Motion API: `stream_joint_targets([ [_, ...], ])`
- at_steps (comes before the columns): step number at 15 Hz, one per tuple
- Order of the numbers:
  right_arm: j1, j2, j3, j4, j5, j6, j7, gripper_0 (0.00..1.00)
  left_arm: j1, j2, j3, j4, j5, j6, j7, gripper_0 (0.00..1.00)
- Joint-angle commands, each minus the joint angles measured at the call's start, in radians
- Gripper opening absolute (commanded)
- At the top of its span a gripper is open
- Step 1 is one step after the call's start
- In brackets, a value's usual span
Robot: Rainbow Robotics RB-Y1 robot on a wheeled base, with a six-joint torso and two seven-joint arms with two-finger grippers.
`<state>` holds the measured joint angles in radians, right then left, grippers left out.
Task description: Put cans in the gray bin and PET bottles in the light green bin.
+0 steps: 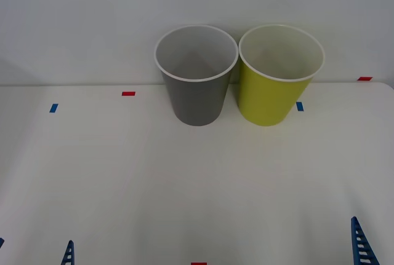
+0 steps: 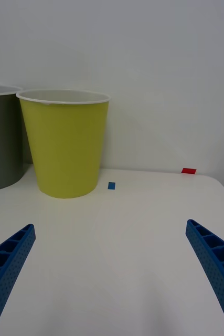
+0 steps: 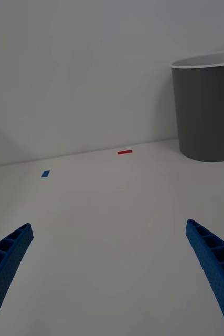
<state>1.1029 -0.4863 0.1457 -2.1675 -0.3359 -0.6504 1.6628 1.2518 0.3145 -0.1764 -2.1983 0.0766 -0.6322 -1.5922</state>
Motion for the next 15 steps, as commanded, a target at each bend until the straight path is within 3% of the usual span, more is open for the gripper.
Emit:
stream_joint_targets([
  [1,0.0,0.0,0.0,0.0,0.0,0.0,0.0,1.0,0.0,0.0,0.0,0.0,0.0,0.0,0.0,1.0],
  [15,0.0,0.0,0.0,0.0,0.0,0.0,0.0,1.0,0.0,0.0,0.0,0.0,0.0,0.0,0.0,1.0],
])
